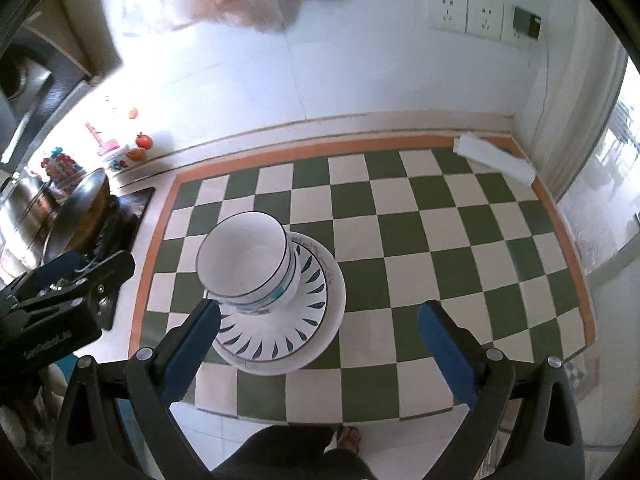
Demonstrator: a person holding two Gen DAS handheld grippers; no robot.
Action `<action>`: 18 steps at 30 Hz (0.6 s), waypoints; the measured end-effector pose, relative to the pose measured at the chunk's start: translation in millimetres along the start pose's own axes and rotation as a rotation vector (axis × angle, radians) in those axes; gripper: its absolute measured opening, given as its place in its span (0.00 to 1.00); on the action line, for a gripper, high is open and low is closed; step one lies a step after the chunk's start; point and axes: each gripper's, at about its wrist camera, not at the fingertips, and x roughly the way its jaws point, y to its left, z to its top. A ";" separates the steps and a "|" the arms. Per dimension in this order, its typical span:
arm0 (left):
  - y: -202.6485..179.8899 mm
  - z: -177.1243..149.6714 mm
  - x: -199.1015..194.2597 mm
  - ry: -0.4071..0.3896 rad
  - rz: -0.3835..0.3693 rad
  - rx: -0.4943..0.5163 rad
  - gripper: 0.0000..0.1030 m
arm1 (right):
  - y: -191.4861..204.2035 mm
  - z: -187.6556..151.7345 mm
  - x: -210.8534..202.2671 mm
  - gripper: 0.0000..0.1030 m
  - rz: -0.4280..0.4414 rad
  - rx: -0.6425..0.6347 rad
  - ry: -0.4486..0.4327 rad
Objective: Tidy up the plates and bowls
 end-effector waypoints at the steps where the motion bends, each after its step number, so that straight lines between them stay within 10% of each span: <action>1: 0.3 -4.3 -10.7 -0.013 0.010 -0.013 0.99 | 0.2 -3.5 -8.2 0.98 0.005 -0.009 -0.010; 18: 19.4 -85.1 -163.1 -0.142 0.021 -0.113 0.99 | 4.2 -90.7 -163.4 0.99 0.047 -0.057 -0.158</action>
